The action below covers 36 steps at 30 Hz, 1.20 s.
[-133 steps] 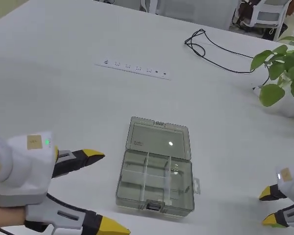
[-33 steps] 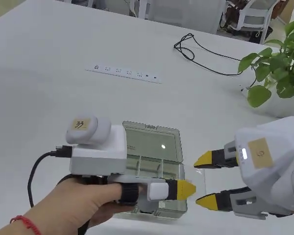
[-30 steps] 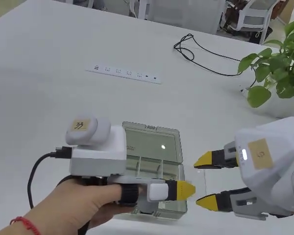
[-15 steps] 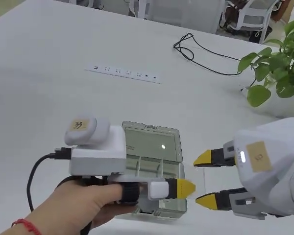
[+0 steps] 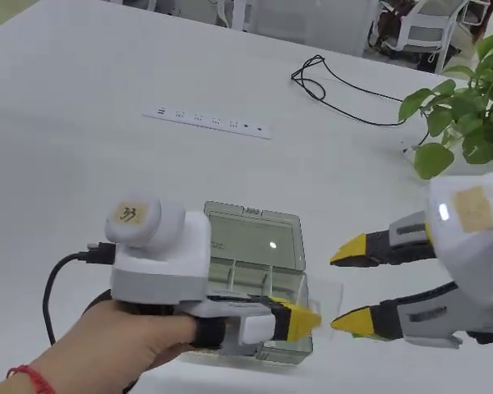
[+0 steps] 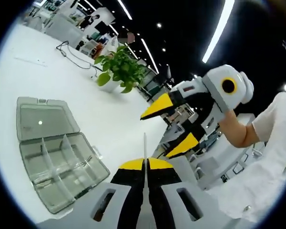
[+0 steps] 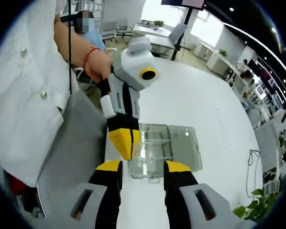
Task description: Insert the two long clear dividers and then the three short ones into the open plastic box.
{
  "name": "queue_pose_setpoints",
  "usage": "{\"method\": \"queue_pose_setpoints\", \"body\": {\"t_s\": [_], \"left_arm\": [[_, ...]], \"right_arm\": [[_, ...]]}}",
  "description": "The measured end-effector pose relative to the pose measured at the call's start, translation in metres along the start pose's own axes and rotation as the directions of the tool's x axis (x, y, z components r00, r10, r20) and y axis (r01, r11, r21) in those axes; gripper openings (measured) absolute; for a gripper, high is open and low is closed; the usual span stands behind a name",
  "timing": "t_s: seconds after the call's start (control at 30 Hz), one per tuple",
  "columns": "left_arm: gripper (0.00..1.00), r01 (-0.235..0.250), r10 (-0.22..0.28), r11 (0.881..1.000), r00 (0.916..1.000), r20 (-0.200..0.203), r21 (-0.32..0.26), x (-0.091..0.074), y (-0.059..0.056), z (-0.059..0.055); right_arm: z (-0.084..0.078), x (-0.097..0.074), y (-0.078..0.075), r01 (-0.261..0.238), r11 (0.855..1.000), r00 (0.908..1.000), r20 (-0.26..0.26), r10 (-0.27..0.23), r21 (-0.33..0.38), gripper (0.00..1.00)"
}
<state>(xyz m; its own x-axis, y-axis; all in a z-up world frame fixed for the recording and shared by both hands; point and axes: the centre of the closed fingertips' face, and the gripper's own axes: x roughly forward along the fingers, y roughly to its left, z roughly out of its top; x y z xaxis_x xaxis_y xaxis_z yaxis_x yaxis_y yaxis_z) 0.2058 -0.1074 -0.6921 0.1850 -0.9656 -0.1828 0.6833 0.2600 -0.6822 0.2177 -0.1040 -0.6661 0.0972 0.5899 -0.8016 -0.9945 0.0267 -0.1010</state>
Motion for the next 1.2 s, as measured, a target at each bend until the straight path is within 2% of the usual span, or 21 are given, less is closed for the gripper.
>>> {"method": "queue_pose_setpoints", "body": {"t_s": [0.03, 0.07, 0.13, 0.17, 0.2, 0.23, 0.27, 0.37, 0.53, 0.73, 0.87, 1.2], "left_arm": [[0.0, 0.009, -0.009, 0.999, 0.9999, -0.007, 0.031, 0.0, -0.002, -0.001], [0.0, 0.016, -0.016, 0.996, 0.9998, -0.01, 0.082, -0.001, -0.004, -0.001], [0.0, 0.031, -0.027, 0.991, 0.9992, -0.03, 0.133, -0.001, -0.007, -0.004], [0.0, 0.045, -0.038, 0.984, 0.9983, -0.044, 0.171, -0.002, -0.009, -0.006], [0.0, 0.054, -0.045, 0.977, 0.9978, -0.05, 0.205, -0.002, -0.011, -0.007], [0.0, 0.064, -0.053, 0.967, 0.9972, -0.053, 0.248, -0.002, -0.013, -0.008], [0.0, 0.074, -0.06, 0.96, 0.9965, -0.059, 0.269, -0.003, -0.014, -0.009], [0.0, 0.107, -0.091, 0.946, 0.9936, -0.067, 0.307, -0.003, -0.022, -0.009], [0.0, 0.136, -0.119, 0.93, 0.9904, -0.071, 0.341, -0.005, -0.028, -0.009], [0.0, 0.153, -0.137, 0.921, 0.988, -0.071, 0.357, -0.006, -0.032, -0.009], [0.0, 0.154, -0.138, 0.92, 0.988, -0.07, 0.361, -0.008, -0.032, -0.009], [0.0, 0.165, -0.155, 0.907, 0.9862, -0.057, 0.387, -0.009, -0.037, -0.007]], "right_arm": [[0.004, -0.003, 0.004, -0.05, 0.998, 0.998, 0.039, 0.049, 0.038, 0.34], [0.005, -0.005, 0.005, -0.076, 0.996, 0.9958, 0.055, 0.073, 0.051, 0.33], [0.007, -0.009, 0.008, -0.125, 0.99, 0.9897, 0.078, 0.12, 0.067, 0.31], [0.007, -0.01, 0.011, -0.156, 0.985, 0.985, 0.085, 0.15, 0.074, 0.29], [0.007, -0.011, 0.011, -0.164, 0.983, 0.9836, 0.087, 0.157, 0.079, 0.26], [0.007, -0.012, 0.013, -0.191, 0.978, 0.9784, 0.097, 0.182, 0.084, 0.25], [0.009, -0.012, 0.018, -0.229, 0.969, 0.9693, 0.115, 0.217, 0.094, 0.24], [0.004, -0.01, 0.019, -0.274, 0.955, 0.9579, 0.118, 0.262, 0.109, 0.23], [0.008, -0.006, 0.036, -0.349, 0.931, 0.9338, 0.121, 0.337, 0.105, 0.21], [0.009, -0.005, 0.037, -0.373, 0.922, 0.9241, 0.128, 0.36, 0.1, 0.18], [0.008, -0.004, 0.04, -0.381, 0.919, 0.9214, 0.122, 0.369, 0.097, 0.16], [0.007, -0.002, 0.041, -0.388, 0.917, 0.9188, 0.119, 0.376, 0.095, 0.08]]}}
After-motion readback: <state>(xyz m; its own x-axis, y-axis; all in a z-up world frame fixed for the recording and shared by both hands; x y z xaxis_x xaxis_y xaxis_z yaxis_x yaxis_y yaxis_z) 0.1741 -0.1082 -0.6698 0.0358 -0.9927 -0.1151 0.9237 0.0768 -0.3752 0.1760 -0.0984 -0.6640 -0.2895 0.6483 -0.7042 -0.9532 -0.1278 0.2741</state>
